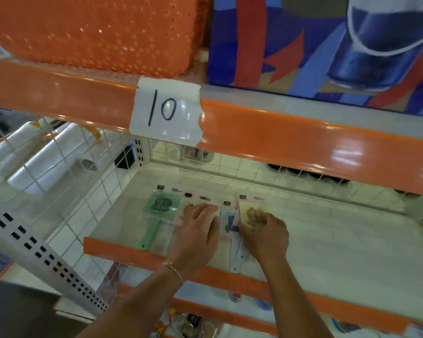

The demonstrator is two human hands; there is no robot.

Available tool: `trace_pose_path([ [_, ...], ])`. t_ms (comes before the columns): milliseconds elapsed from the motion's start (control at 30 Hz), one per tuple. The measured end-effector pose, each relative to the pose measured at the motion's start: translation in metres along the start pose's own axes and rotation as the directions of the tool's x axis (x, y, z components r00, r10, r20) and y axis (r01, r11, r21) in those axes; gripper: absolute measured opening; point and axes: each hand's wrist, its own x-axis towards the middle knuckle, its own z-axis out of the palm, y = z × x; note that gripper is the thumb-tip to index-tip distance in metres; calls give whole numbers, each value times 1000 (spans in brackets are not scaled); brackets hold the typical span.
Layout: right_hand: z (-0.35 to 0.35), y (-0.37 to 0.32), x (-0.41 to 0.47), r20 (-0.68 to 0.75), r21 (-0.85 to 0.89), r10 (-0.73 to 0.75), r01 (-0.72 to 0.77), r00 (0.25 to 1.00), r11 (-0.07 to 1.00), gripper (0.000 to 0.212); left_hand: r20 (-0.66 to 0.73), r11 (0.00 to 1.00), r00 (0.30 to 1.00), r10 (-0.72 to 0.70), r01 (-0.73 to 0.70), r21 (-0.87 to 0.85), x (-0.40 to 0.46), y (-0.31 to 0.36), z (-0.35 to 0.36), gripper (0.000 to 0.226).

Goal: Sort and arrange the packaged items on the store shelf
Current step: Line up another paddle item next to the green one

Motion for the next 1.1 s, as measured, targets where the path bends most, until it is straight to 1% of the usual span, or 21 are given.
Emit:
trace_pose_path([
  [100,-7,-1,-2,-26,88,-32,34,999,996,69,0,1000,1000,-6,6,-12,1,-1,0,36],
  [200,-16,-4,-8,-31,151,-70,74,997,986,73,-13,993,999,-29,28,-113,5,3,-3,26],
  [233,-20,-6,-11,-29,174,-90,93,996,980,72,3,986,998,-60,60,-158,7,7,-4,25],
  [267,-24,-9,-14,-24,194,-112,115,993,974,68,36,972,992,-118,123,-199,10,9,-4,27],
  [300,-29,-13,-18,-19,213,-141,142,990,967,60,86,945,975,-204,219,-243,15,11,-5,29],
  [333,-33,-18,-21,-15,225,-172,171,985,959,50,146,895,942,-302,333,-296,20,14,-6,31],
  [367,-37,-23,-25,-11,236,-203,200,979,951,43,209,824,899,-385,437,-361,25,16,-7,31],
  [400,-40,-28,-28,-7,251,-228,223,974,942,41,269,743,857,-439,515,-428,30,18,-9,31],
  [433,-41,-32,-32,-7,264,-251,244,968,933,41,316,667,827,-464,561,-491,33,19,-13,32],
  [467,-42,-36,-35,-10,271,-274,267,962,925,44,346,612,813,-467,580,-537,36,20,-18,32],
  [533,-40,-41,-41,-15,249,-322,315,947,916,49,364,577,818,-445,573,-582,39,20,-29,32],
  [600,-36,-44,-45,-27,212,-365,362,931,908,56,355,602,831,-428,556,-573,40,17,-37,27],
  [667,-30,-45,-48,-20,211,-387,382,922,900,63,327,629,836,-441,548,-551,38,13,-42,21],
  [733,-25,-46,-50,14,235,-408,394,913,889,64,299,629,831,-470,553,-547,36,10,-46,21],
  [800,-24,-46,-53,32,269,-392,370,919,889,59,285,604,817,-501,566,-561,35,7,-52,22],
  [833,-25,-47,-55,35,307,-370,342,929,888,52,279,590,809,-518,574,-569,35,5,-55,23],
  [867,-26,-47,-56,42,371,-340,301,940,879,42,273,570,797,-539,584,-579,35,1,-58,23],
  [933,-27,-50,-56,93,543,-273,181,957,820,25,260,537,772,-580,602,-592,36,-6,-62,21],
  [967,-27,-52,-56,135,620,-245,111,960,777,26,258,535,769,-584,604,-590,36,-10,-64,20],
  [1033,-22,-57,-54,228,718,-213,-17,950,696,36,251,557,776,-579,602,-572,36,-15,-67,20],
  [1100,-15,-62,-53,298,748,-211,-90,931,657,46,211,558,773,-598,590,-584,35,-16,-70,18],
])
